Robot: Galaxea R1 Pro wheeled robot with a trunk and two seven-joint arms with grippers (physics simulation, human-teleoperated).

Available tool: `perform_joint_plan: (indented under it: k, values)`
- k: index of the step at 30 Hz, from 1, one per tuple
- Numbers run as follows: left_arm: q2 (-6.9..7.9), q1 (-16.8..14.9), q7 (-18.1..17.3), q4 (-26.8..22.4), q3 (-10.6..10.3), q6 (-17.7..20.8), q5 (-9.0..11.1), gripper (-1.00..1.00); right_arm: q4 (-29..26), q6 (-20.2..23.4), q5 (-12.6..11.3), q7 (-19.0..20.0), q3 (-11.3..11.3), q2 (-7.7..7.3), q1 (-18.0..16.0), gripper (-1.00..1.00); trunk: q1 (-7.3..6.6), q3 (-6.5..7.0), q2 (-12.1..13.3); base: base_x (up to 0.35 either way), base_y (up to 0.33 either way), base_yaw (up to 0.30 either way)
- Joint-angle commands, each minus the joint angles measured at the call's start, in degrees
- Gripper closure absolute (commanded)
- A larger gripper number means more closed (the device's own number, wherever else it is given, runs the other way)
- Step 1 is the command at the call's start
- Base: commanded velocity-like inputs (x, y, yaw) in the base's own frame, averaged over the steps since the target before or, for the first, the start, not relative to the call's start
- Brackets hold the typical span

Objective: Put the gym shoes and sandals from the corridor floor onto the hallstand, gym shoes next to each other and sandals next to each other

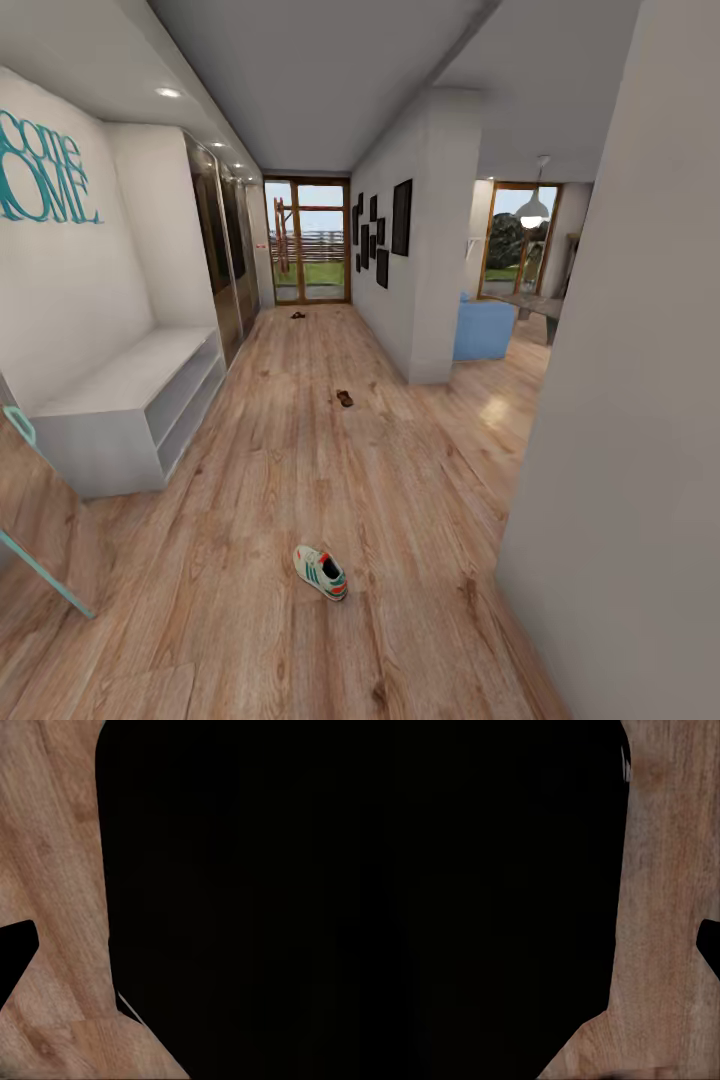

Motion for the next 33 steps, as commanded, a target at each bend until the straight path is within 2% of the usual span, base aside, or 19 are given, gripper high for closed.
perform_joint_plan:
  k: [1,3,18,28,33]
  values:
    - [-0.2,-0.3,-0.2,-0.3,0.3,-0.3,0.1,-1.0,-0.3,-0.1,-0.3,0.3,-0.3,-0.03,-0.3,-1.0,0.0,-0.03,0.0,0.0,0.0,0.0]
    - [0.45,-1.0,-0.2,-1.0,0.2,-1.0,0.1,-1.0,-1.0,-0.1,-0.3,1.0,-0.3,-0.01,-0.3,-1.0,0.0,-0.03,0.0,0.0,0.0,0.0]
    - [0.86,-1.7,-0.1,-5.6,0.1,-2.1,0.1,-1.0,-3.9,0.0,-0.2,1.2,-0.5,-0.08,-0.3,-1.0,0.0,-0.03,0.0,0.0,0.0,0.0]
    - [0.6,-1.7,0.0,-8.9,0.0,-1.8,-0.1,-1.0,-7.2,-0.1,-0.2,1.4,-0.4,-0.08,-0.3,-1.0,0.0,-0.07,0.0,0.0,0.0,0.008]
    - [0.12,-1.7,-0.1,-10.5,-0.1,-2.0,0.1,-1.0,-8.8,-0.1,-0.1,1.4,-0.4,-0.09,-0.3,-1.0,0.0,-0.32,0.0,0.0,0.0,0.132]
